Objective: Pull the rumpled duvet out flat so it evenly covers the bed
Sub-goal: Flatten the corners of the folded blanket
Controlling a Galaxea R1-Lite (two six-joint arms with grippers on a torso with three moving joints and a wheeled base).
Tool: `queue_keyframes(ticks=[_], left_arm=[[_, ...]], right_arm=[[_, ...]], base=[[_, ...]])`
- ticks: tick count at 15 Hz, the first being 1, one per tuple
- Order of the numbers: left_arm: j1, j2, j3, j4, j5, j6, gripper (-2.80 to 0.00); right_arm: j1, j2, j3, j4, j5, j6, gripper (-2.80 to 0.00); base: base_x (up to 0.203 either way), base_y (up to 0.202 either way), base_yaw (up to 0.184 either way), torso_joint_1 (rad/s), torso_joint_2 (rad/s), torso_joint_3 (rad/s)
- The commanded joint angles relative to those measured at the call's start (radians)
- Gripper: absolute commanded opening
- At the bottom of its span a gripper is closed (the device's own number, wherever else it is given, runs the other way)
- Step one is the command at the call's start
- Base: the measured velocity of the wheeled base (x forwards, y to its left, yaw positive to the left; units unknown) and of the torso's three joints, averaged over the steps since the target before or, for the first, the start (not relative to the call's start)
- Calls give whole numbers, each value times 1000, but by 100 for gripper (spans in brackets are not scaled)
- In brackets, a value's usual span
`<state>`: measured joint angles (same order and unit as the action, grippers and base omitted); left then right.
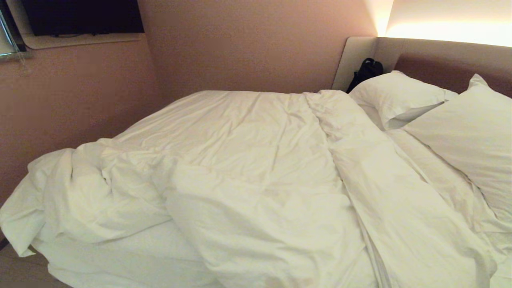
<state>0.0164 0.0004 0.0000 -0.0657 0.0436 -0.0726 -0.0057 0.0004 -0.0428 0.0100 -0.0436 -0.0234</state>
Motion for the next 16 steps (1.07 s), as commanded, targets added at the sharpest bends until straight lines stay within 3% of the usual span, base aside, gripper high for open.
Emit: queue_keyframes(ticks=[1, 16], left_arm=[[0, 1, 0, -1, -1, -1, -280], [0, 1, 0, 0, 0, 4, -280]], right_arm=[[0, 0, 12, -21, 10, 8, -280], [1, 0, 43, -18, 37, 17, -280]], base=[[0, 0, 0, 0, 0, 0], [0, 0, 0, 0, 0, 0]])
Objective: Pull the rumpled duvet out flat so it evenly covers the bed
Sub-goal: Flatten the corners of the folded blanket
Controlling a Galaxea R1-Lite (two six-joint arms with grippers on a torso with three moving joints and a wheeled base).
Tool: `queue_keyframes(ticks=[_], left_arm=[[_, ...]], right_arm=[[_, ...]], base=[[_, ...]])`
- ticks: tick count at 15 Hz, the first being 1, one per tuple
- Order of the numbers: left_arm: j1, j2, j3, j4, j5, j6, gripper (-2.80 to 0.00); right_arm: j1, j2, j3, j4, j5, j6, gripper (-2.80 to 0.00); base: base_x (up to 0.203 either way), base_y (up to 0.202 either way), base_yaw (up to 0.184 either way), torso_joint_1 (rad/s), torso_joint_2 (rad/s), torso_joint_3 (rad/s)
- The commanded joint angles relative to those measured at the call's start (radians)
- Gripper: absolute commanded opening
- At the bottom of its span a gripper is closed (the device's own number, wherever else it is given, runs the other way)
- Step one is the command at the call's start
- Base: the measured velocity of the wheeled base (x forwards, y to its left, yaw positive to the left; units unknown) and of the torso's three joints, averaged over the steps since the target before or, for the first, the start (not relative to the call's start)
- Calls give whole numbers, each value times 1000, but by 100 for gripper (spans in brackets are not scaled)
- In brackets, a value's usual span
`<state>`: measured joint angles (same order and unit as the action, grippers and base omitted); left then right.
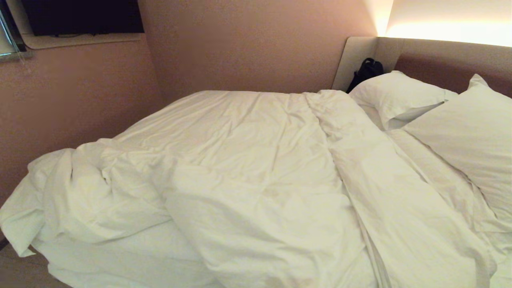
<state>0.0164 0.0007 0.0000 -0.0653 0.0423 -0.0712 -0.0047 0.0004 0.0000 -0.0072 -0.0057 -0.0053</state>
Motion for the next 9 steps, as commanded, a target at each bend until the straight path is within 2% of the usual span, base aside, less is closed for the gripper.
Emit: queue_keyframes(ticks=[1, 6, 9], left_arm=[[0, 1, 0, -1, 2, 7, -280], [0, 2, 0, 1, 2, 13, -280], [0, 2, 0, 2, 0, 38, -280]], right_arm=[[0, 0, 0, 0, 0, -1, -280], [0, 0, 0, 0, 0, -1, -280], [0, 0, 0, 0, 0, -1, -280]], base=[[0, 0, 0, 0, 0, 0], [0, 0, 0, 0, 0, 0], [0, 0, 0, 0, 0, 0]])
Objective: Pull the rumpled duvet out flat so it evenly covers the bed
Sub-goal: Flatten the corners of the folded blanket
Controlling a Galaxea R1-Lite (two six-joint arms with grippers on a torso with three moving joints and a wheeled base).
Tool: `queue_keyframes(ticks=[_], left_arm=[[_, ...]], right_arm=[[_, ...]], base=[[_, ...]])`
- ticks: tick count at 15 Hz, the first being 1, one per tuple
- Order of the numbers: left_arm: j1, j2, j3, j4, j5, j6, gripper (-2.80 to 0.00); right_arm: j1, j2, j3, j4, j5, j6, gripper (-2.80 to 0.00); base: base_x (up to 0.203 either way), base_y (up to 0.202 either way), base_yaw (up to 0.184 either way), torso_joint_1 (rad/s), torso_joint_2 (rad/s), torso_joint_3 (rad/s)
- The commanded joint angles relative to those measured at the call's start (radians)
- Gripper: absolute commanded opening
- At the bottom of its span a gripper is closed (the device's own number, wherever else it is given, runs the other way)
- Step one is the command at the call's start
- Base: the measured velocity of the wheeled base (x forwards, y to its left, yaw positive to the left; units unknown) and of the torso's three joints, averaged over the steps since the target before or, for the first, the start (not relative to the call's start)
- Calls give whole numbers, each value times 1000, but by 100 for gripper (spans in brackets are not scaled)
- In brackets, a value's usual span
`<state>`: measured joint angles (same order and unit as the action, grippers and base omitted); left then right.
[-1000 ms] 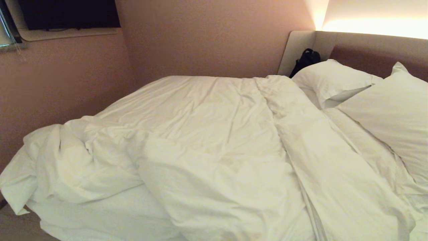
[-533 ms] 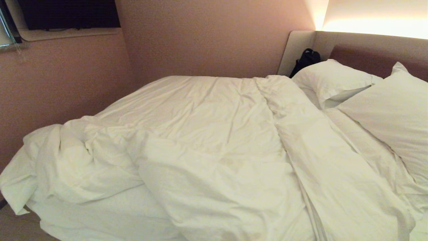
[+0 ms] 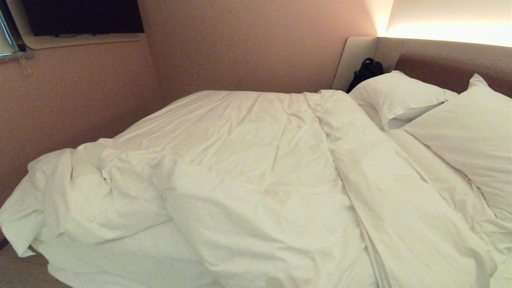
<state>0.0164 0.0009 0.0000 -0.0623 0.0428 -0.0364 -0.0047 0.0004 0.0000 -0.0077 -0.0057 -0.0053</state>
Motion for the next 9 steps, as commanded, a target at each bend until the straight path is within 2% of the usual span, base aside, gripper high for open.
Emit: queue_keyframes(ticks=[1, 4, 9], left_arm=[[0, 2, 0, 8, -4, 13, -280], [0, 2, -26, 31, -6, 32, -280], [0, 47, -301, 230, -10, 30, -280]], right_arm=[[0, 0, 0, 0, 0, -1, -280], [0, 0, 0, 0, 0, -1, -280], [0, 0, 0, 0, 0, -1, -280]], base=[[0, 0, 0, 0, 0, 0], [0, 0, 0, 0, 0, 0], [0, 0, 0, 0, 0, 0]])
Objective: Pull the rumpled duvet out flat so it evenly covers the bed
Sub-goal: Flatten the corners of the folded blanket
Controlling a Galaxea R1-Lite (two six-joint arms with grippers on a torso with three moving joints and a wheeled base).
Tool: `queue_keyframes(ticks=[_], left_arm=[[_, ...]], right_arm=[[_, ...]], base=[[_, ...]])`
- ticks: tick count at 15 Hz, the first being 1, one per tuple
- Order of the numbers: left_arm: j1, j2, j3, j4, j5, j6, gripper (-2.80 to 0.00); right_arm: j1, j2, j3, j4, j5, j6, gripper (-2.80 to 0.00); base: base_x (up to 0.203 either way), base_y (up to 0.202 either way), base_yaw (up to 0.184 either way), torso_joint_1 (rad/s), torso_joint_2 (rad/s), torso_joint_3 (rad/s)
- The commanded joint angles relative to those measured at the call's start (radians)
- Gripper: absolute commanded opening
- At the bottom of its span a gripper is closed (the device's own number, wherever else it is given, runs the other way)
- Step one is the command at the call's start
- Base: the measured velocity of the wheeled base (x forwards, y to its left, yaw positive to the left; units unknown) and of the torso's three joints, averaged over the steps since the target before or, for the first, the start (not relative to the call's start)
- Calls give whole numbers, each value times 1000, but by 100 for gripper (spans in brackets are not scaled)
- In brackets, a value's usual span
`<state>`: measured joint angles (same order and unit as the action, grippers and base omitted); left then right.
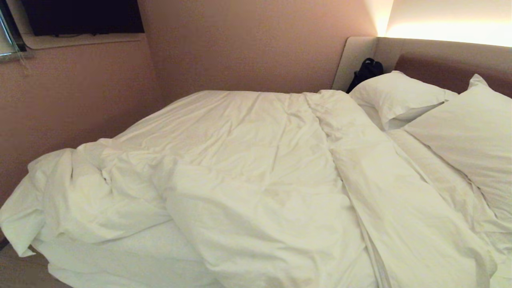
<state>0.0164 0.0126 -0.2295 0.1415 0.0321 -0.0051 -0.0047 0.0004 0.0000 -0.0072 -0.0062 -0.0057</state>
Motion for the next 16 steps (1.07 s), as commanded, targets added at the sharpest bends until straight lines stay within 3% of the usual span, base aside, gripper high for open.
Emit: queue_keyframes(ticks=[1, 5, 9, 12, 16], left_arm=[[0, 68, -102, 38, -1, -1, -280], [0, 245, -169, 27, -22, -29, -280], [1, 490, -170, -41, -116, -105, -280], [1, 682, -145, -151, -180, -158, -280], [1, 928, -97, -377, -213, -186, -280]], right_arm=[[0, 0, 0, 0, 0, 0, -280], [0, 0, 0, 0, 0, 0, -280], [0, 0, 0, 0, 0, 0, -280], [0, 0, 0, 0, 0, 0, -280], [0, 0, 0, 0, 0, 0, -280]], base=[[0, 0, 0, 0, 0, 0], [0, 0, 0, 0, 0, 0], [0, 0, 0, 0, 0, 0], [0, 0, 0, 0, 0, 0], [0, 0, 0, 0, 0, 0]])
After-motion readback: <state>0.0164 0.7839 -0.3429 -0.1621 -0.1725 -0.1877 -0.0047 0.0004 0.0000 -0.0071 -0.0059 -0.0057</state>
